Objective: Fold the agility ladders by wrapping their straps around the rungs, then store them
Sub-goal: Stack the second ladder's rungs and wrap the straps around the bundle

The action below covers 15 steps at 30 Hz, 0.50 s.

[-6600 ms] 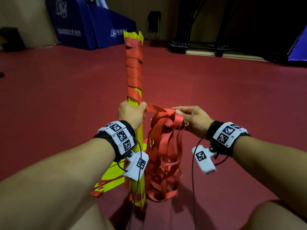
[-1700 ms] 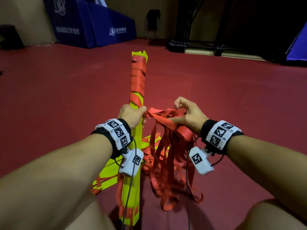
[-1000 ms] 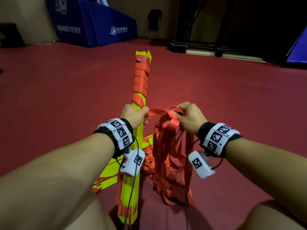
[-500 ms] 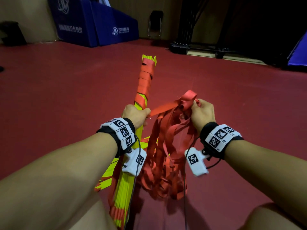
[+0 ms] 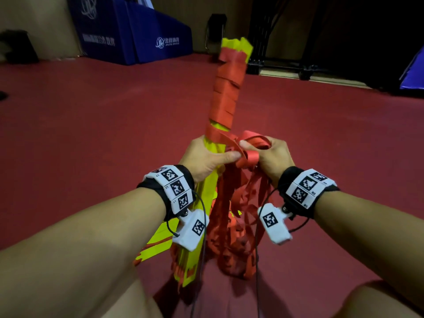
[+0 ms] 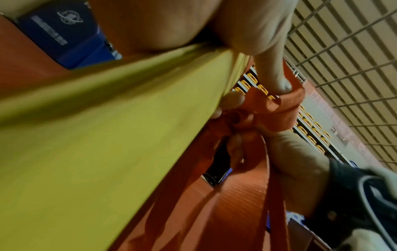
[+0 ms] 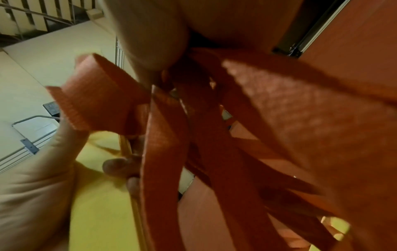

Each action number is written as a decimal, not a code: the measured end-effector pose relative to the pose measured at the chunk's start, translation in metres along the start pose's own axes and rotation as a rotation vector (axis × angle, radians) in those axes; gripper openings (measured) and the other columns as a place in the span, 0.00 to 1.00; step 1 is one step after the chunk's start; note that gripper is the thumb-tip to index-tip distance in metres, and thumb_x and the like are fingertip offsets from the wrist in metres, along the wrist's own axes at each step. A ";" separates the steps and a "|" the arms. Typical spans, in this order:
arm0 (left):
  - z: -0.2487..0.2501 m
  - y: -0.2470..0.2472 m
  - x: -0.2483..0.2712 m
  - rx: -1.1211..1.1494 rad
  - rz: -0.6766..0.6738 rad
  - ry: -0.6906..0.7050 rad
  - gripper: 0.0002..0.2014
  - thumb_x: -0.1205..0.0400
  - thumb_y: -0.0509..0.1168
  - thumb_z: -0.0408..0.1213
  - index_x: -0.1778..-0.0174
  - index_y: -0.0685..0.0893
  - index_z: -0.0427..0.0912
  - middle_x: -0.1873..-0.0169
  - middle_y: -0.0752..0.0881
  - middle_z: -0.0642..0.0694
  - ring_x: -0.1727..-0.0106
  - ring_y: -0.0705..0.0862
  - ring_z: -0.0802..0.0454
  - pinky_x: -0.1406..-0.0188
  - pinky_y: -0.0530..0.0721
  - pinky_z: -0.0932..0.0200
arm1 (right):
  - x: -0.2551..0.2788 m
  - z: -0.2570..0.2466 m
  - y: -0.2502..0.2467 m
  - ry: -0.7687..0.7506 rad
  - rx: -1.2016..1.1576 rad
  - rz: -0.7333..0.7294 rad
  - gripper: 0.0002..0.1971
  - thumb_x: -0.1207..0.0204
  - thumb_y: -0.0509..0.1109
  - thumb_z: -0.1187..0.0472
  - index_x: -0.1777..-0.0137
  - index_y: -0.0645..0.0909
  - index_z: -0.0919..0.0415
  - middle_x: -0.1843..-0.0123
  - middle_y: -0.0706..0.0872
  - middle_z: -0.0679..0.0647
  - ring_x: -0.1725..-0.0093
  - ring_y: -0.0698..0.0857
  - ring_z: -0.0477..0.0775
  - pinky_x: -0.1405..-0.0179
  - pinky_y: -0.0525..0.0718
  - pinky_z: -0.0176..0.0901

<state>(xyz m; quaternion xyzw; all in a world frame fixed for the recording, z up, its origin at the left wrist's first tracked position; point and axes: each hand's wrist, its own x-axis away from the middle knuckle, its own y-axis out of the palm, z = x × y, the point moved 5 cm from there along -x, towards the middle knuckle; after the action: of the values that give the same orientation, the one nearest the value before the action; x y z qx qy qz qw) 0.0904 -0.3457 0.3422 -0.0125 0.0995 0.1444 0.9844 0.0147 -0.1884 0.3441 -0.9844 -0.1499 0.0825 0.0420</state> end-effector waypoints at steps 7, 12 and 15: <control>-0.002 0.008 0.002 -0.057 -0.065 0.017 0.16 0.30 0.81 0.24 0.53 0.85 0.43 0.70 0.90 0.56 0.70 0.86 0.63 0.66 0.83 0.66 | -0.003 0.006 0.004 0.043 0.110 -0.053 0.21 0.23 0.77 0.51 0.48 0.87 0.73 0.60 0.90 0.69 0.65 0.85 0.59 0.61 0.86 0.57; -0.008 -0.001 -0.001 -0.171 0.011 -0.087 0.10 0.27 0.77 0.20 0.58 0.82 0.33 0.82 0.82 0.48 0.84 0.78 0.53 0.82 0.78 0.60 | 0.002 0.003 0.008 -0.012 0.164 -0.162 0.15 0.15 0.68 0.55 0.56 0.90 0.65 0.65 0.85 0.60 0.66 0.80 0.55 0.61 0.79 0.48; -0.010 -0.009 -0.004 -0.252 0.093 -0.137 0.08 0.28 0.74 0.17 0.56 0.83 0.26 0.84 0.80 0.44 0.85 0.77 0.50 0.78 0.80 0.56 | 0.001 -0.001 0.008 -0.068 0.128 -0.156 0.14 0.12 0.63 0.61 0.49 0.86 0.69 0.70 0.83 0.59 0.72 0.78 0.54 0.66 0.79 0.44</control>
<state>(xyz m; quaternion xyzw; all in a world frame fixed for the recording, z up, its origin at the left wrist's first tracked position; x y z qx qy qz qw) 0.0877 -0.3559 0.3332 -0.1217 0.0138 0.2017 0.9718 0.0178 -0.1963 0.3440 -0.9616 -0.2218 0.1218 0.1058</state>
